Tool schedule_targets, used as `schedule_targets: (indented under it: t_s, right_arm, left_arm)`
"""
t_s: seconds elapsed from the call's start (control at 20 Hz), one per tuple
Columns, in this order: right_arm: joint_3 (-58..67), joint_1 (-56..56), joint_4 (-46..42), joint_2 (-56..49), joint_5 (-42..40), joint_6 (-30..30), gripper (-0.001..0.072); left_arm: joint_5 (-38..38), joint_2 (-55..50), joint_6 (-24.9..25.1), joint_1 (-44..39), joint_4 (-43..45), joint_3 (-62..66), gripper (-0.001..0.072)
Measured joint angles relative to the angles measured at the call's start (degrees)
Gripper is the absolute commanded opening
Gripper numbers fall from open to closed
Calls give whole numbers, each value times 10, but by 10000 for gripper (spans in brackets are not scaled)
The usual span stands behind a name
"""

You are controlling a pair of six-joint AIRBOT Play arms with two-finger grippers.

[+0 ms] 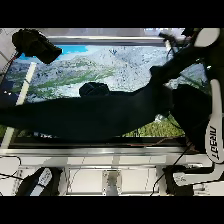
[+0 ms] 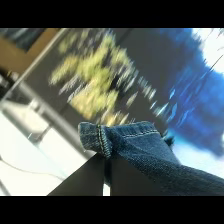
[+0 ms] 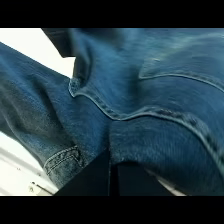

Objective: Fold the clothes and pants, and hang the long-sleeved shirts on hangers.

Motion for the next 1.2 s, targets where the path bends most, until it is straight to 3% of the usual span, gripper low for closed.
schedule_targets:
  t_s: [0.05, 0.1, 0.2, 0.5, 0.9, 1.05, 1.2]
  right_arm:
    - [-40, 19, -9, 2, -24, 4, 95]
    - [-87, 39, -17, 1, -51, 8, 151]
    - [-182, 68, -27, -5, -106, 13, 560]
    - [-329, 76, -63, 18, -168, 27, 539]
    - [-460, -82, -158, 245, -180, 43, 539]
    - [-580, -138, -112, 301, -220, 52, 539]
    - [-691, -162, -2, 322, -307, 35, 539]
  left_arm:
    - [-2, -2, 4, 3, 2, -12, 13]
    - [-2, -3, 6, 5, 4, -24, 12]
    - [4, -5, 7, 7, 8, -44, 13]
    - [36, -11, 10, 9, 10, -65, 13]
    - [53, -12, 10, 9, 10, -68, 13]
    - [55, -12, 10, 9, 2, -68, 13]
    - [55, -12, 10, 9, -13, -68, 13]
